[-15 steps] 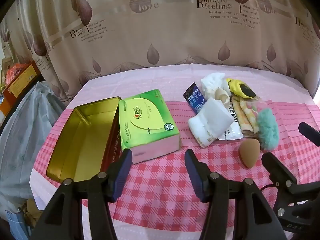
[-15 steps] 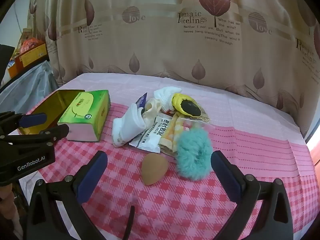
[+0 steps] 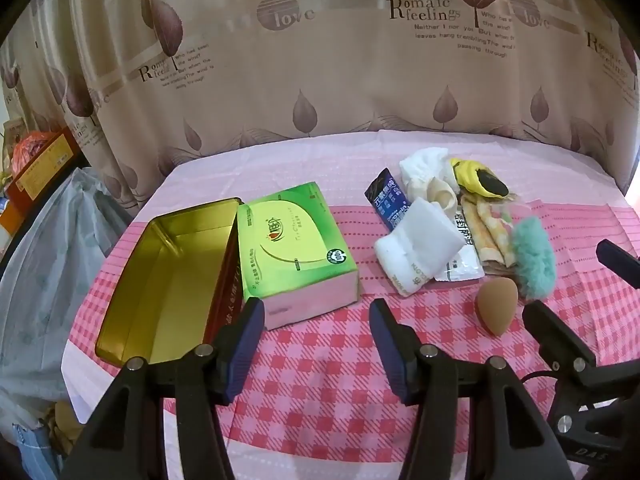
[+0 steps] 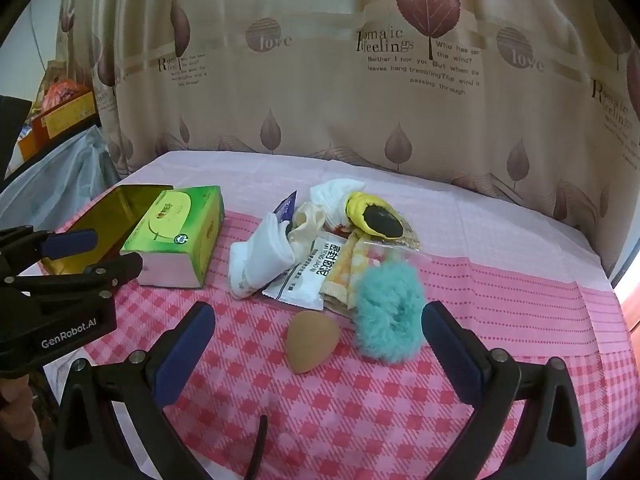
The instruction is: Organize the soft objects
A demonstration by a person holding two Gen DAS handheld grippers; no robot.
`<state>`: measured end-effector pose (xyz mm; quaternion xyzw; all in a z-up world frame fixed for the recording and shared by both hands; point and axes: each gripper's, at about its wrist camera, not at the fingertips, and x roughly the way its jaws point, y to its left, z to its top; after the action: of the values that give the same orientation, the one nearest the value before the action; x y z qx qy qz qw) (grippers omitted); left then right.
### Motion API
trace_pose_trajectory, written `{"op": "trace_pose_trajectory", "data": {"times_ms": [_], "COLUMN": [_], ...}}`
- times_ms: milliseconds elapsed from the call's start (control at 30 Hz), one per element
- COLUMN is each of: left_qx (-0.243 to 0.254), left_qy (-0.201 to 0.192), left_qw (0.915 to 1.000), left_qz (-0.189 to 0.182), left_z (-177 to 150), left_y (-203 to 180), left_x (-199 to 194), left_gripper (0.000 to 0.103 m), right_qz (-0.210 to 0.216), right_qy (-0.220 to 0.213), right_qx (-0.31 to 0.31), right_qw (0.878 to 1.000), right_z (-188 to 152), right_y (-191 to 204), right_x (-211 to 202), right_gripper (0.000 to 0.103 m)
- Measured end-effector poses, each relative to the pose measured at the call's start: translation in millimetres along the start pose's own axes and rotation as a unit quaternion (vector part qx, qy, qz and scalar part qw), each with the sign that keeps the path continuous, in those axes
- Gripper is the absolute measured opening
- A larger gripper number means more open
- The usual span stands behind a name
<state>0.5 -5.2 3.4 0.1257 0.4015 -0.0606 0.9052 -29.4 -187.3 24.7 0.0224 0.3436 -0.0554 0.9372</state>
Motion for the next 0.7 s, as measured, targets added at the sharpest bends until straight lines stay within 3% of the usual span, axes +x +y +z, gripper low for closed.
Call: {"op": "trace_pose_trajectory", "data": {"times_ms": [700], "left_qx": [0.004], "left_qy": [-0.003], "left_qw": [1.0], "left_qz": [0.002], "left_z": [-1.7], "left_y": [-1.6], "left_x": [-3.8], "left_gripper": [0.056], "right_qz": [0.005], "right_qy": [-0.007], "right_qx": [0.007], "right_qw": [1.0], "right_z": [-0.6], "right_y": [-0.7], "right_x": [-3.3], "right_gripper": [0.102]}}
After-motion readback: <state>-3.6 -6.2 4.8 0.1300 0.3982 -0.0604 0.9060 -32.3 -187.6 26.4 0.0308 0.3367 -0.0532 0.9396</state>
